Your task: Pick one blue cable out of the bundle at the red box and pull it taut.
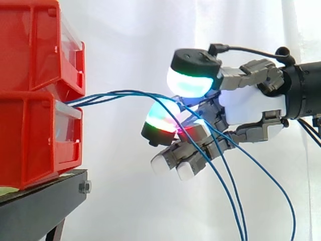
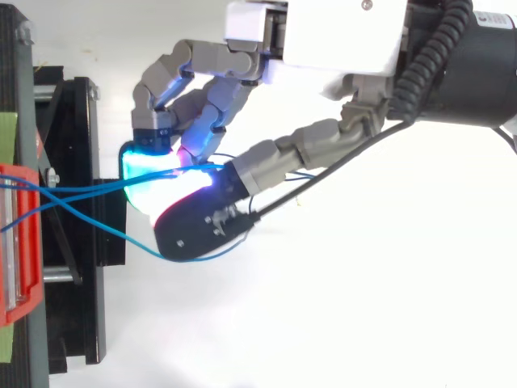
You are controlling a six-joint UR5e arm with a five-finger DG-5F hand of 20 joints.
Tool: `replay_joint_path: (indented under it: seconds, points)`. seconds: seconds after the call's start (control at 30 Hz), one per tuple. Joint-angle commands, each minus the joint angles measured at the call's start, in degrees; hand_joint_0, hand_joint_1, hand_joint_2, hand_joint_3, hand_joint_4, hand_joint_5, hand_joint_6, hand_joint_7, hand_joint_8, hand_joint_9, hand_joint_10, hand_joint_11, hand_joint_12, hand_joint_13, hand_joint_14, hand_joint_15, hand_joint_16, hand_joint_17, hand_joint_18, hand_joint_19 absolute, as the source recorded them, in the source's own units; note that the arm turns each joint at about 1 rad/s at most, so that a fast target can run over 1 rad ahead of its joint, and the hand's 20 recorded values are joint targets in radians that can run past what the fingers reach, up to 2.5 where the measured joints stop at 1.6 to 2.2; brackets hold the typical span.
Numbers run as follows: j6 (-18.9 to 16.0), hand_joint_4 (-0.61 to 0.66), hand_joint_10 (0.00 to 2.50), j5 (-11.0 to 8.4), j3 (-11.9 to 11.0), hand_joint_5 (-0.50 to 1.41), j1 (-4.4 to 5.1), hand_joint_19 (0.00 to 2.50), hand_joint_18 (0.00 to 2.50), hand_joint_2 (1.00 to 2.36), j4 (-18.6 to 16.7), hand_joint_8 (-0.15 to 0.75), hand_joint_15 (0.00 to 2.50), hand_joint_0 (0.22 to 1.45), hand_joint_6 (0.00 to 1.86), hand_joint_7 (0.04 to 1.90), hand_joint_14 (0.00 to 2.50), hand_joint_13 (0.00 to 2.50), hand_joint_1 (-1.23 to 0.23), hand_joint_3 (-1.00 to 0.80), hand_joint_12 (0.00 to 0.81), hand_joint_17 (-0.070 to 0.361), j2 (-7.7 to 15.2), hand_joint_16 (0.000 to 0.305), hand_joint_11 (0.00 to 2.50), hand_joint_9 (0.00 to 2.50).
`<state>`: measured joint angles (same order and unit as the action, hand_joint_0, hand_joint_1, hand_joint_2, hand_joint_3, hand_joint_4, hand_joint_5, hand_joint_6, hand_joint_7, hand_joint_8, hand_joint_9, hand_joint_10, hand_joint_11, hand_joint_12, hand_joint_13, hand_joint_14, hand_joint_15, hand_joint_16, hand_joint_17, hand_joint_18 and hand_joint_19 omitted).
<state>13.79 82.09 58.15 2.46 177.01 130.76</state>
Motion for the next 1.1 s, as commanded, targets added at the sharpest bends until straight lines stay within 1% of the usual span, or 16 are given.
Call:
replay_joint_path:
  seconds: [0.0,0.1,0.17,0.23,0.4,0.53,0.6,0.67,0.83,1.07]
  points:
    - [-0.1,0.21,0.01,0.0,0.0,-0.17,0.0,0.42,0.64,1.0,0.0,0.374,0.35,0.59,0.85,0.87,0.01,0.68,-0.51,-0.45,0.36,0.116,0.0,0.052,1.17,1.12]
    - [0.0,0.21,0.01,0.0,-0.1,-0.17,0.0,0.43,0.64,1.01,0.0,0.367,0.36,0.61,0.85,0.88,0.01,0.69,-0.46,-0.41,0.358,0.116,0.0,0.051,1.17,1.12]
    - [0.0,0.2,0.01,0.0,-0.2,-0.17,0.0,0.42,0.64,1.01,0.0,0.371,0.36,0.61,0.85,0.87,0.01,0.69,-0.46,-0.38,0.358,0.116,0.0,0.051,1.16,1.12]
    - [0.0,0.2,0.01,0.0,-0.2,-0.18,0.0,0.42,0.64,1.01,0.0,0.37,0.36,0.62,0.85,0.87,0.01,0.69,-0.48,-0.34,0.359,0.116,0.0,0.051,1.15,1.1]
    - [0.0,0.22,0.01,0.09,-0.4,-0.18,0.0,0.4,0.67,1.01,0.2,0.397,0.35,0.62,0.85,0.85,0.01,0.7,-0.59,-0.19,0.377,0.124,0.0,0.055,1.16,1.09]
    - [0.0,0.23,0.01,0.09,-0.6,-0.18,0.0,0.38,0.69,1.01,0.3,0.41,0.34,0.62,0.86,0.86,0.01,0.71,-0.62,-0.14,0.392,0.129,-0.1,0.057,1.16,1.11]
    - [0.1,0.24,0.01,0.09,-0.6,-0.18,0.0,0.38,0.69,1.01,0.4,0.415,0.35,0.62,0.87,0.86,0.01,0.7,-0.65,-0.1,0.391,0.13,-0.1,0.058,1.16,1.1]
    - [0.0,0.24,0.01,0.09,-0.7,-0.18,0.0,0.37,0.69,1.01,0.4,0.413,0.35,0.63,0.88,0.87,0.01,0.7,-0.71,-0.09,0.39,0.129,0.0,0.057,1.16,1.1]
    - [0.0,0.23,0.01,0.18,-1.2,-0.18,-0.09,0.38,0.68,1.02,1.1,0.399,0.35,0.64,0.89,0.86,0.01,0.69,-0.73,-0.11,0.381,0.124,0.0,0.055,1.16,1.08]
    - [0.0,0.18,0.01,0.18,-1.2,-0.19,-0.09,0.38,0.65,1.02,1.5,0.378,0.34,0.67,0.88,0.81,0.01,0.67,-0.81,-0.17,0.363,0.115,0.0,0.051,1.16,1.04]
